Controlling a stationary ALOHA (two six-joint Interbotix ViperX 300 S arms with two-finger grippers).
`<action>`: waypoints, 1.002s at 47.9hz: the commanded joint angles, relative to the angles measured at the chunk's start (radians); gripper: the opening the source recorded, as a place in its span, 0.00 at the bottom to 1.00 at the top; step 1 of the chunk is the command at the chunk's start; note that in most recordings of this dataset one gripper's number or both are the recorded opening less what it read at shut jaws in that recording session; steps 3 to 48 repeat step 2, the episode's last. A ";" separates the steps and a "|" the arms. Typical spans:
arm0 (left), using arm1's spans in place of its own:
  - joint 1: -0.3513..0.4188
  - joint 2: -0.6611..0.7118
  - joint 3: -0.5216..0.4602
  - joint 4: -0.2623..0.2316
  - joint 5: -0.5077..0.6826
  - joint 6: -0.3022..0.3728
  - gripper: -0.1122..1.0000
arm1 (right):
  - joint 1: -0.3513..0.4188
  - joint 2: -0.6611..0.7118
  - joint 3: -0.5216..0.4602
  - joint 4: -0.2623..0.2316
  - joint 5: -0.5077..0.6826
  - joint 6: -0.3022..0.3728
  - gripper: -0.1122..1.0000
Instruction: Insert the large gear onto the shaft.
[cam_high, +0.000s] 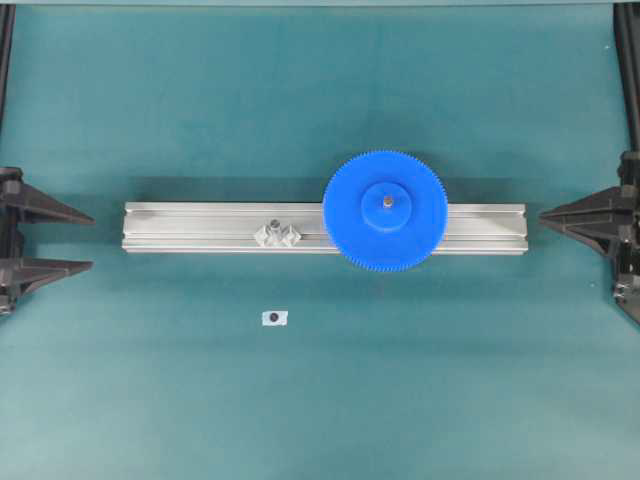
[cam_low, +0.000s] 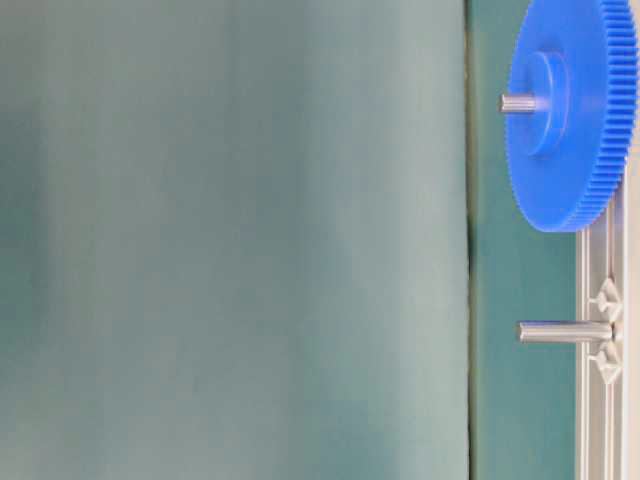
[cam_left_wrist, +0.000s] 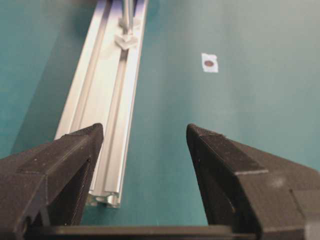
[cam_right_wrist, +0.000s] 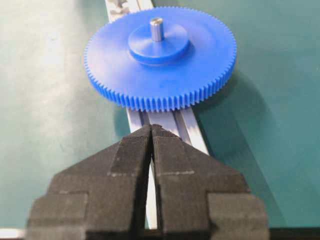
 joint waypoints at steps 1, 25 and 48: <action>-0.003 0.017 -0.011 0.002 -0.009 0.002 0.74 | -0.003 0.005 0.008 -0.002 -0.029 0.008 0.19; -0.003 0.017 -0.011 0.000 -0.008 0.002 0.74 | -0.003 0.005 0.008 -0.002 -0.029 0.008 0.19; -0.003 0.017 -0.011 0.000 -0.008 0.002 0.74 | -0.003 0.005 0.008 -0.002 -0.029 0.008 0.19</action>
